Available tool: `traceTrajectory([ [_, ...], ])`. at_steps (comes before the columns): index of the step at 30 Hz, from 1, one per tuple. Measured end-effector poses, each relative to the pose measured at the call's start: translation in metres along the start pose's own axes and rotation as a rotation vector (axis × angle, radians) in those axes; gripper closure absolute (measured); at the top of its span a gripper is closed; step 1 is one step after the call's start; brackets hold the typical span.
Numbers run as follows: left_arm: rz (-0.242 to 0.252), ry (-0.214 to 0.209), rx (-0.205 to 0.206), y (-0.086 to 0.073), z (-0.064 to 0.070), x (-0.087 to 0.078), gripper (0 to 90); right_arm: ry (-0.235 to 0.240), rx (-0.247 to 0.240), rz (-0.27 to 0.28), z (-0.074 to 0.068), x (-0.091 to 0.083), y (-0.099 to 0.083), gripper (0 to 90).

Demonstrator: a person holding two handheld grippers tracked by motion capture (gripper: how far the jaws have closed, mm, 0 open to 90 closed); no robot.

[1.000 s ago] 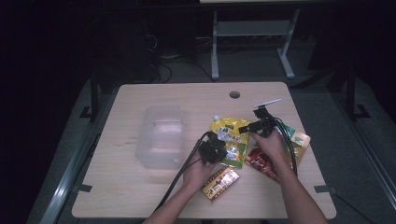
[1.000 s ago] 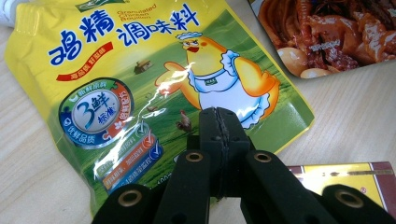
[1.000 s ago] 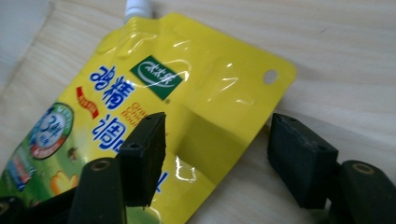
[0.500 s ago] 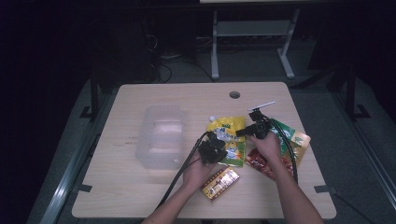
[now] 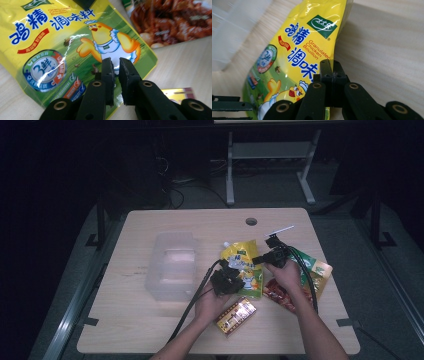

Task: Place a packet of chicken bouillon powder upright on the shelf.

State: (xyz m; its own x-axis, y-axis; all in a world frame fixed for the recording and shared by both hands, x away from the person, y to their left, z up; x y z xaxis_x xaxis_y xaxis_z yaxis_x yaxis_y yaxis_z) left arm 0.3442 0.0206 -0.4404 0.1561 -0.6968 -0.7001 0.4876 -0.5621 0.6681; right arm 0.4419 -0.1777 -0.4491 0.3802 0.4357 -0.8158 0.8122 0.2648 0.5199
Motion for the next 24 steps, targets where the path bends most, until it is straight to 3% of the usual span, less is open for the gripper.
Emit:
traceTrajectory([
  [6,0.037,-0.017,0.028,0.002,0.008,-0.014,72.2,0.014,-0.032,0.073,-0.008,-0.027,0.005,90.0],
  [9,0.072,-0.026,0.036,-0.001,0.012,-0.024,69.9,0.015,-0.044,0.100,-0.011,-0.036,0.006,90.0],
  [14,0.087,-0.023,0.055,-0.006,0.016,-0.030,62.1,0.020,-0.059,0.140,-0.016,-0.048,0.006,90.0],
  [21,0.114,-0.012,0.110,-0.015,0.026,-0.039,56.5,0.020,-0.112,0.196,-0.032,-0.067,0.007,90.0],
  [24,0.141,-0.023,0.111,-0.019,0.030,-0.043,53.6,0.026,-0.132,0.214,-0.040,-0.076,0.008,90.0],
])
Point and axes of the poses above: each handheld gripper's, and its own axes: x roughly forward along the jaws, y roughly out of its top, z roughly to its right, the point moved 1 cm from there along x, roughly forward along the jaws, and after that the axes turned 12 degrees about -y, right-handed, at the moved point
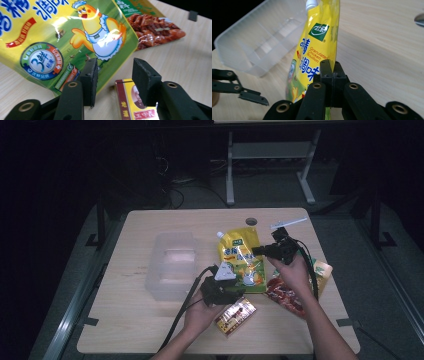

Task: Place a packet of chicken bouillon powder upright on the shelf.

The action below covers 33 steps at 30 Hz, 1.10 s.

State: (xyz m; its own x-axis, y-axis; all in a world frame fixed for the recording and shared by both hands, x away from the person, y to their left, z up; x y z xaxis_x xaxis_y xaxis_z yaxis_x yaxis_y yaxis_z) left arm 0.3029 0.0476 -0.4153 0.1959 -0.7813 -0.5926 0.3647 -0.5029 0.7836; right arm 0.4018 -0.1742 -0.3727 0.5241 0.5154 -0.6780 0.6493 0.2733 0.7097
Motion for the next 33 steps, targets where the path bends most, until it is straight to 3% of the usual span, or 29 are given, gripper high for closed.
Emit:
traceTrajectory([
  [17,0.051,-0.044,0.037,-0.018,0.018,-0.024,40.4,0.004,-0.131,0.095,-0.029,-0.032,0.010,90.0],
  [26,0.065,-0.071,0.047,-0.028,0.031,-0.031,37.6,0.023,-0.153,0.116,-0.039,-0.036,0.017,90.0],
  [33,0.079,-0.073,0.063,-0.035,0.039,-0.042,36.0,0.057,-0.179,0.138,-0.055,-0.044,0.029,90.0],
])
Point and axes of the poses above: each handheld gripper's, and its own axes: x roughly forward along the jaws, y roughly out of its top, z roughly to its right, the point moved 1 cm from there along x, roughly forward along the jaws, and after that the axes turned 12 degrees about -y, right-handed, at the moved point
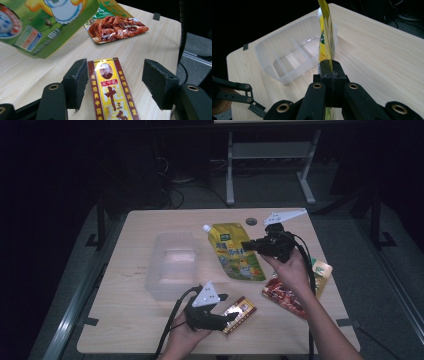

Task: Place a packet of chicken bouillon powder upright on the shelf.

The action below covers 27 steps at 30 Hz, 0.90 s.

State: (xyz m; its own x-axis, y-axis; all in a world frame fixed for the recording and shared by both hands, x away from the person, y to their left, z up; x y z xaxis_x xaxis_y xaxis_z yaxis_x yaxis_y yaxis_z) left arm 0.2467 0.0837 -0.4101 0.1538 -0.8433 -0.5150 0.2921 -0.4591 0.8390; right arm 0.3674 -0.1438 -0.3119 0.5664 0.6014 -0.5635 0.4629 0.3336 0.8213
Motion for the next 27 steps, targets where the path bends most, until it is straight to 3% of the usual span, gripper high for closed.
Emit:
traceTrajectory([
  [12,-0.006,0.007,-0.012,-0.015,0.001,-0.013,35.0,0.072,-0.022,0.051,-0.022,0.004,0.026,90.0],
  [27,0.021,0.011,-0.025,-0.026,0.002,-0.018,32.2,0.161,-0.054,0.069,-0.052,0.038,0.055,90.0],
])
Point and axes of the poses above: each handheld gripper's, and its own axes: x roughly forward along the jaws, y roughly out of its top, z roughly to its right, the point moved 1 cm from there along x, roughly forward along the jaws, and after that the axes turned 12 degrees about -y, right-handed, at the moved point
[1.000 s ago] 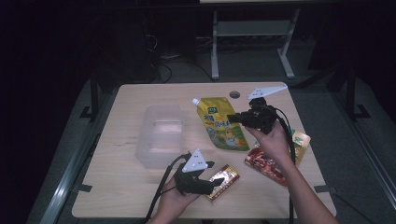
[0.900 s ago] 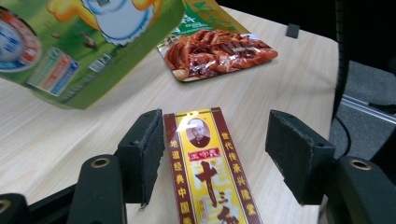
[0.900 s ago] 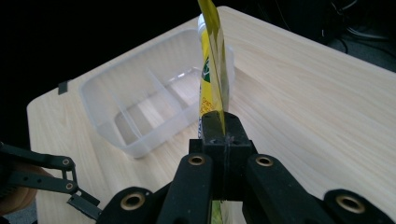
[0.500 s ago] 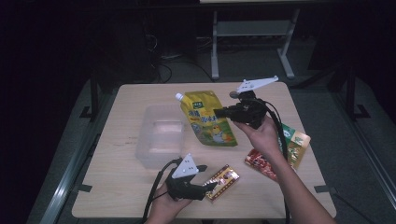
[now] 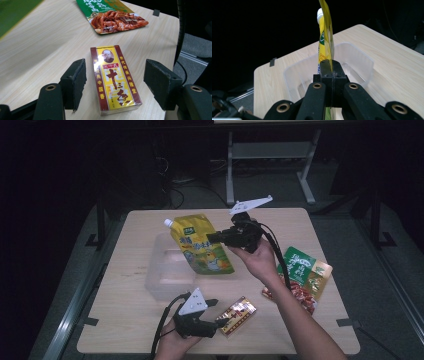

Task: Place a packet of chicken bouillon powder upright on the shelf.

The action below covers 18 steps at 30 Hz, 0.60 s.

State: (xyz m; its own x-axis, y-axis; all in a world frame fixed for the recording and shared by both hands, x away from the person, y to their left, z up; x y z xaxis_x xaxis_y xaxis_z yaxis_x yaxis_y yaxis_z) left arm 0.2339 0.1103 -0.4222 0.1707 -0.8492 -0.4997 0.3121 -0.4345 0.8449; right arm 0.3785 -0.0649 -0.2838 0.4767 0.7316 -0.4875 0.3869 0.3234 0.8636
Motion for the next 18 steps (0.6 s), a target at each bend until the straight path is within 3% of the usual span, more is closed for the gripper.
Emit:
traceTrajectory([
  [8,0.007,0.000,0.005,-0.003,0.000,-0.002,31.8,0.033,-0.010,0.003,-0.009,0.027,0.009,90.0],
  [18,0.012,-0.001,0.015,-0.003,0.002,-0.001,31.5,0.062,0.008,-0.023,-0.016,0.061,0.004,90.0],
])
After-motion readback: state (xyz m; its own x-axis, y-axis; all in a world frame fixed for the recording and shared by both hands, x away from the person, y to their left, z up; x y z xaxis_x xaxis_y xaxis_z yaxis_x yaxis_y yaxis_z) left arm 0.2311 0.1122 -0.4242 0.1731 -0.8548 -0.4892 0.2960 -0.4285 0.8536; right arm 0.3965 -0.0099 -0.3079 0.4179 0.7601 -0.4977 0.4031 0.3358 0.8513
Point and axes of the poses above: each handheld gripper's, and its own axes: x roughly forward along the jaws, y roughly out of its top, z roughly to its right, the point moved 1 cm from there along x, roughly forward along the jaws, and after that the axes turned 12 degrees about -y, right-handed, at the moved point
